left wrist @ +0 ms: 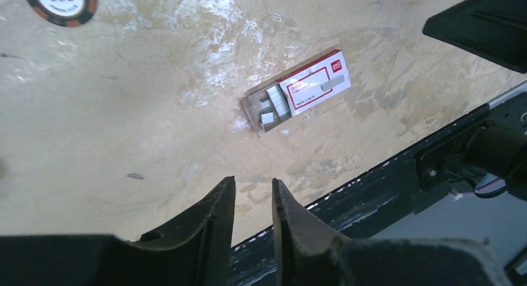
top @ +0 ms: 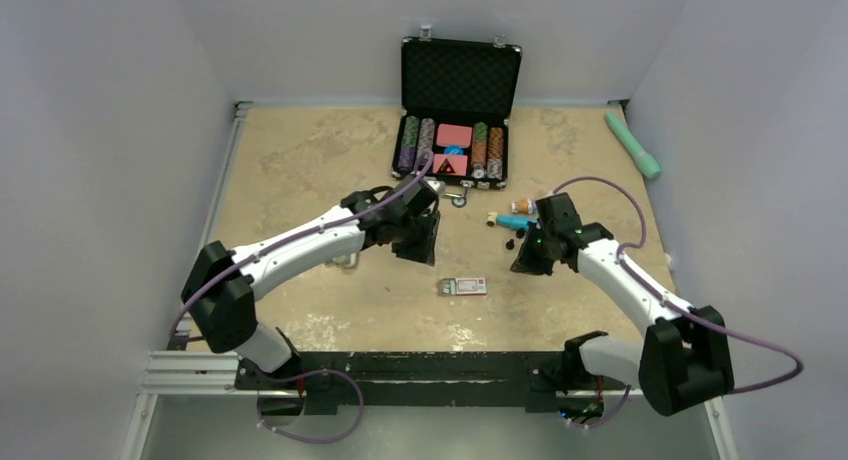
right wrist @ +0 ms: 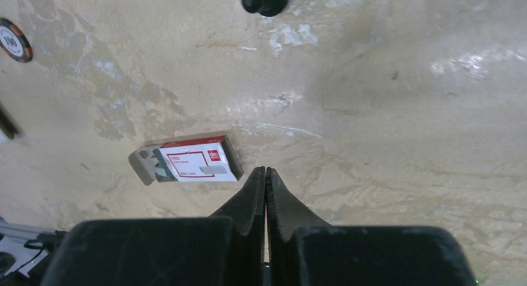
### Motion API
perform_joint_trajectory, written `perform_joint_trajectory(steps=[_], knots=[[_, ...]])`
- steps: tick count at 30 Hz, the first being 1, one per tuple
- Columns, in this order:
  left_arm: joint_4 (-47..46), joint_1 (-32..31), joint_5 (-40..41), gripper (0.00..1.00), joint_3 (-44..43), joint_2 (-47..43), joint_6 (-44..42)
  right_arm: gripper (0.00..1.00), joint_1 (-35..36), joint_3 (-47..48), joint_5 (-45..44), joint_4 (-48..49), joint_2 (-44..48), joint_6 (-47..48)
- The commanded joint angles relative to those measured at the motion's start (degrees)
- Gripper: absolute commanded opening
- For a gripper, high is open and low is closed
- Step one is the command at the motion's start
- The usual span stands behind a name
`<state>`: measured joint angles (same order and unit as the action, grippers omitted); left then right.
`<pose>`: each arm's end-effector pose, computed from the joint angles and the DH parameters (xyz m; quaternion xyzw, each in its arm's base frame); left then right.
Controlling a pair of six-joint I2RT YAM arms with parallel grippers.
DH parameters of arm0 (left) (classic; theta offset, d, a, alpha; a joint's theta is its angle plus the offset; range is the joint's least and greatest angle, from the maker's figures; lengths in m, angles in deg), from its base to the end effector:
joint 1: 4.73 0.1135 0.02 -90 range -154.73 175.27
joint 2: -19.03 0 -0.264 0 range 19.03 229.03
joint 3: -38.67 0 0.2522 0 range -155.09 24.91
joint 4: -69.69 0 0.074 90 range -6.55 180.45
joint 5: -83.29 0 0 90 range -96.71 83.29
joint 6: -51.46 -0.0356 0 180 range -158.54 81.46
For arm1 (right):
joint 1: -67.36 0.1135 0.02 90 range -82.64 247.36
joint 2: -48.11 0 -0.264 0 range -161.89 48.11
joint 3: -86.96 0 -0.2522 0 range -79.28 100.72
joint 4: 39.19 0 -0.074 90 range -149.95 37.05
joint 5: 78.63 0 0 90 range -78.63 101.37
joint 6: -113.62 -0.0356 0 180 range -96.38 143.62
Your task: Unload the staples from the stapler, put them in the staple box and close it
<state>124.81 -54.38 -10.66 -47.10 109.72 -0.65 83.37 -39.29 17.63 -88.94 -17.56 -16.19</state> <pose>0.2112 -0.2524 0.2610 0.1078 0.9595 -0.2027 0.1635 0.2007 0.0616 0.2057 0.1866 0.9501 0.1612 0.1911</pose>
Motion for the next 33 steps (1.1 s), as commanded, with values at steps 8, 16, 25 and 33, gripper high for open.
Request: perform_joint_trajectory(steps=[8, 16, 25, 33], knots=[[-8.1, 0.5, -10.3, 0.0, 11.3, -1.5, -9.3, 0.0, 10.1, 3.4, -2.5, 8.1, -10.3, 0.2], [-11.6, 0.5, -10.6, 0.0, 10.3, 5.7, -8.2, 0.0, 11.6, 4.8, -6.2, 6.9, -14.4, 1.3], [-11.3, 0.7, -10.3, 0.0, 6.7, 11.0, -9.2, 0.0, 16.3, 4.9, -7.4, 6.5, -18.3, -0.2], [-12.3, 0.7, -11.1, 0.0, 6.7, 13.2, -9.6, 0.0, 17.2, 4.5, -6.5, 7.7, -19.5, 0.3]])
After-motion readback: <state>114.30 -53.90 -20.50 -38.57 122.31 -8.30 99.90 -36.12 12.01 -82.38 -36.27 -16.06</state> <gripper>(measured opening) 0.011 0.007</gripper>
